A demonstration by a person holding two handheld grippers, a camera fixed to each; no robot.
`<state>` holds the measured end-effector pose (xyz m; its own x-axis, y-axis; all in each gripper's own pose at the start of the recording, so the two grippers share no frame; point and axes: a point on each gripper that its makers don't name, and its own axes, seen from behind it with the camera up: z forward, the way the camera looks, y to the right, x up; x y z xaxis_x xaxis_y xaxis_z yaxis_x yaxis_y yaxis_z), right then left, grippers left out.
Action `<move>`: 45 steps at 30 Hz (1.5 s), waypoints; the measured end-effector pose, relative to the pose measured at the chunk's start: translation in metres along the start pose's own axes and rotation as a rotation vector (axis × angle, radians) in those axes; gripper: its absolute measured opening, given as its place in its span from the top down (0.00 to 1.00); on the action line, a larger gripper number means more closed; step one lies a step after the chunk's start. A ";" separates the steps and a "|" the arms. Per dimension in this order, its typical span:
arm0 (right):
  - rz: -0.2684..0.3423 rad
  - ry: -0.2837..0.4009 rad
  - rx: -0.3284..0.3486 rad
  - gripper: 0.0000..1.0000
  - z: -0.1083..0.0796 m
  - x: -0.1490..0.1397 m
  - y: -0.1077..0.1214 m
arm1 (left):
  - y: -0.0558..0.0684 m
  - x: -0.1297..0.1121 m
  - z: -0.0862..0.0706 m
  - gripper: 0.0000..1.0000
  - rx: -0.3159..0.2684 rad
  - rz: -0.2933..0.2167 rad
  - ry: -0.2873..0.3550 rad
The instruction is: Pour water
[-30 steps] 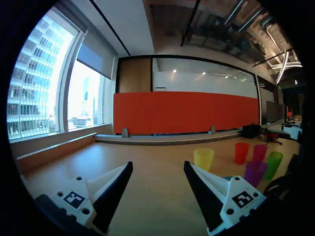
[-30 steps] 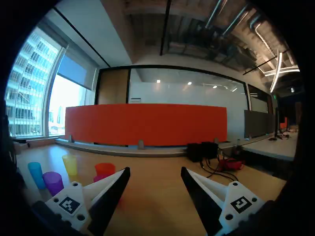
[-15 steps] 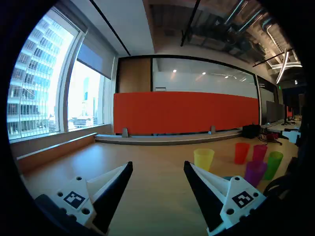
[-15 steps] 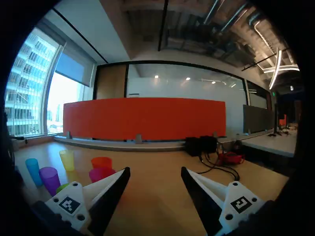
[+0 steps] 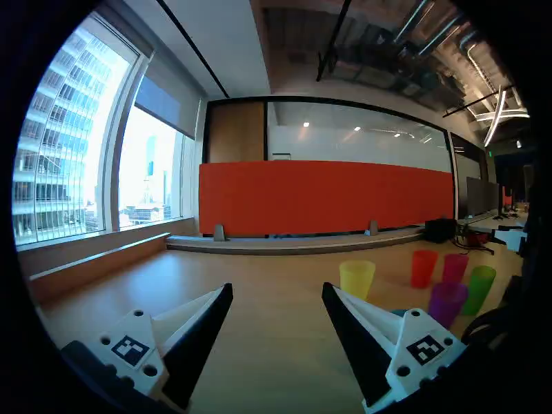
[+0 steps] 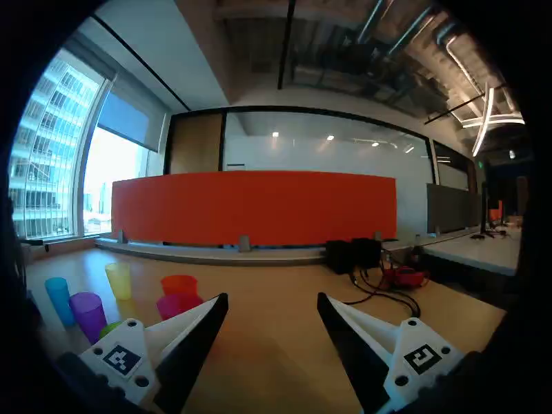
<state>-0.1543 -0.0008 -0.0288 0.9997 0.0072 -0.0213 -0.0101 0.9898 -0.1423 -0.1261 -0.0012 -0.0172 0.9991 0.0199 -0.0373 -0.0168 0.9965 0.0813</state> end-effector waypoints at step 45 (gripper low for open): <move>0.001 -0.002 -0.005 0.00 0.000 -0.004 0.002 | 0.000 0.000 0.000 0.04 0.000 0.000 0.000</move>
<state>-0.1579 0.0006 -0.0294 0.9998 0.0082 -0.0193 -0.0110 0.9891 -0.1471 -0.1260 -0.0011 -0.0172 0.9991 0.0194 -0.0372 -0.0163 0.9966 0.0814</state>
